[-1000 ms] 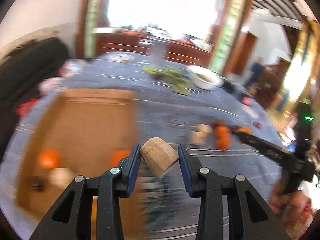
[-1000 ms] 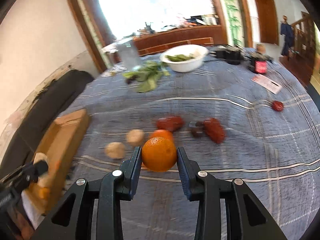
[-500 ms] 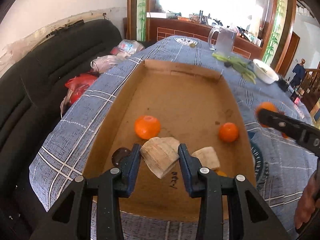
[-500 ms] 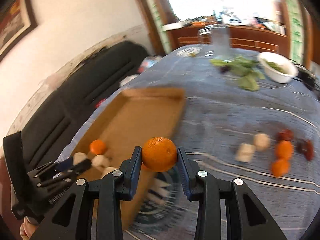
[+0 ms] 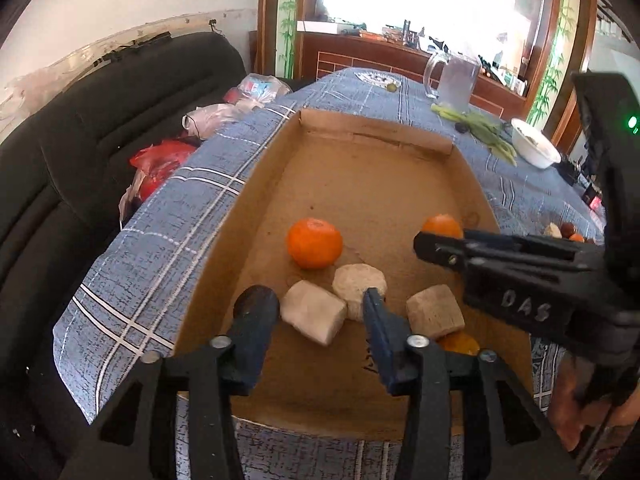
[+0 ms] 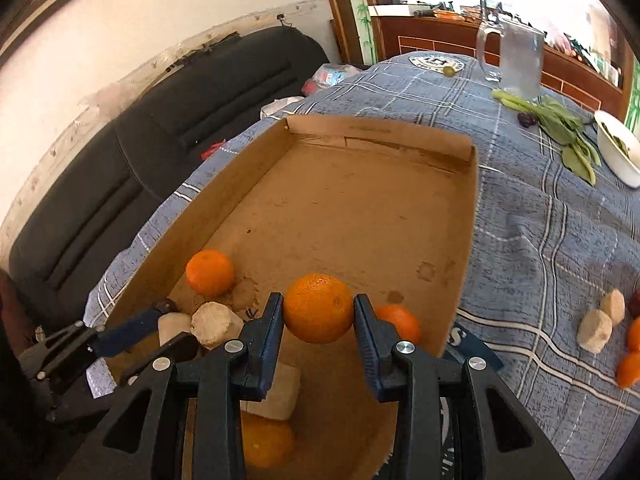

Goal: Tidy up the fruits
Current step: 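Release the wooden block into the tray with the left gripper while the right releases the orange there, then move both grippers back over the loose fruit and wooden pieces on the cloth, then grasp a pale wooden cylinder with the left gripper while the right gripper grasps an orange, then release the cylinder into the tray with the left gripper while the right releases the orange there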

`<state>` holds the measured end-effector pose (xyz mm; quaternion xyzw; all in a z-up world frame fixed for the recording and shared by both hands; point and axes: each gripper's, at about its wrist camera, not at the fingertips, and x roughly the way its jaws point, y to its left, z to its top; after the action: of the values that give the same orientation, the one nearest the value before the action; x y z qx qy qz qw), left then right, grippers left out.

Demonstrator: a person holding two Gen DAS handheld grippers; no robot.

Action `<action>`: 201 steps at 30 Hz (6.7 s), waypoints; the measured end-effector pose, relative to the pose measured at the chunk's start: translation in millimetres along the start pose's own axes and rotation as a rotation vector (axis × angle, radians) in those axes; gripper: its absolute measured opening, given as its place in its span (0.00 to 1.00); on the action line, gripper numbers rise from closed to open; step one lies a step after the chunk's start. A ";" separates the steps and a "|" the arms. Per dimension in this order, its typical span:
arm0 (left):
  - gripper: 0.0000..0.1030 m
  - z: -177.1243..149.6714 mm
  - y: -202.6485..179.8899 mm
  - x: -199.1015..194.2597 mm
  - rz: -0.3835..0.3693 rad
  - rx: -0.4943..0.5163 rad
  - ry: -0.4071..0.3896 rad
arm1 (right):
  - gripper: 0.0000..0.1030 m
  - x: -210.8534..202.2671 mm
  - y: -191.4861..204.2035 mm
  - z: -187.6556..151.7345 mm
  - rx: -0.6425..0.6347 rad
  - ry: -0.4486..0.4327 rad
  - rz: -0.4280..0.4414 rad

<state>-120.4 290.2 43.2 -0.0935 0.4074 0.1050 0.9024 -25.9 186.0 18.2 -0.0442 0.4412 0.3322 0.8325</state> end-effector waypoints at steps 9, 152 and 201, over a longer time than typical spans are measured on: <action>0.66 -0.2 10.4 -13.5 -0.001 -0.035 -0.035 | 0.38 6.2 9.1 3.0 -0.001 0.010 0.016; 0.19 56.9 -249.5 91.6 -0.266 0.218 0.171 | 0.32 -96.8 -213.4 -85.9 0.304 -0.149 -0.043; 0.20 77.3 -80.6 41.0 -0.131 0.018 0.069 | 0.32 -119.9 -173.7 -81.5 0.220 -0.231 -0.113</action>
<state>-17.2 237.1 69.2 -0.1152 0.4322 0.0388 0.8935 -27.2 -40.2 22.2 0.0612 0.3730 0.2376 0.8948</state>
